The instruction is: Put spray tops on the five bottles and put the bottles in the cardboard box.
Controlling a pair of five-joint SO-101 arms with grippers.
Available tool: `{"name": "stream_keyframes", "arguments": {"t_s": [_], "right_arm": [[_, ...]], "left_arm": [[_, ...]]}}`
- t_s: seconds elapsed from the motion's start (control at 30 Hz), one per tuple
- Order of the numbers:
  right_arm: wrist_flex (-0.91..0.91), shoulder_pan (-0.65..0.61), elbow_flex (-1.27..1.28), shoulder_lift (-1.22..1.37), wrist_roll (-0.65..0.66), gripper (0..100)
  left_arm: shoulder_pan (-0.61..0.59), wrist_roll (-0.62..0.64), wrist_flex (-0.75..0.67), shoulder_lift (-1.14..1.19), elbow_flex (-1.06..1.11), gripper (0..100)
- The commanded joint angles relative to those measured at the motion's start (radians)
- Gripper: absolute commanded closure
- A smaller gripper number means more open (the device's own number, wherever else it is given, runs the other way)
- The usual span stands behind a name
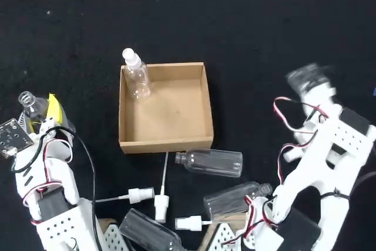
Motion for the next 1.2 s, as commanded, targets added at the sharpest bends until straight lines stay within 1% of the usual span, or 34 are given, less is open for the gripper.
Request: {"name": "stream_keyframes", "arguments": {"t_s": [0.0,0.1,0.23,0.3,0.4,0.53,0.63,0.7,0.73,0.8,0.87,0.9,0.97,1.03,1.1,1.17], "right_arm": [[0.061,0.015,0.035,-0.018,0.592,75.3],[0.064,0.014,0.036,-0.033,0.729,75.3],[0.064,0.046,0.079,-0.035,0.976,75.3],[0.055,0.06,0.105,-0.035,1.049,75.3],[-0.049,0.064,0.176,-0.035,1.068,75.4],[-0.267,0.066,0.315,-0.035,1.066,75.8],[-0.367,0.066,0.387,-0.035,1.06,75.9],[-0.404,0.06,0.403,-0.035,1.008,76.5],[-0.416,0.058,0.403,-0.035,0.968,78.6],[-0.443,0.055,0.401,-0.035,0.881,86.6],[-0.473,0.037,0.401,-0.035,0.799,97.6],[-0.482,0.028,0.401,-0.036,0.756,99.2],[-0.48,0.02,0.392,-0.042,0.655,96.0],[-0.471,-0.002,0.358,-0.042,0.519,98.1],[-0.436,-0.014,0.297,-0.042,0.331,98.8],[-0.358,-0.02,0.216,-0.042,0.127,98.4]], "left_arm": [[0.005,-0.005,-0.012,-0.014,0.016,97],[0.005,-0.005,-0.012,-0.014,0.016,97],[0.005,-0.005,-0.012,-0.014,0.016,97],[0.005,-0.005,-0.012,-0.014,0.016,97],[0.005,-0.005,-0.012,-0.014,0.016,97],[0.005,-0.008,-0.012,-0.014,0.016,97],[0.005,-0.006,-0.012,-0.014,0.016,97],[0.005,-0.005,-0.012,-0.014,0.016,97],[0.005,-0.005,-0.012,-0.014,0.016,97],[0.005,-0.005,-0.012,-0.014,0.016,97],[0.01,-0.003,-0.012,-0.014,0.016,97],[0.012,-0.002,-0.012,-0.015,0.016,97],[0.013,-0.002,-0.02,-0.017,0.016,97],[0.024,-0.002,-0.02,-0.018,0.016,97],[0.062,-0.002,-0.021,-0.02,0.016,97],[0.114,-0.002,-0.021,-0.02,0.016,97]]}}
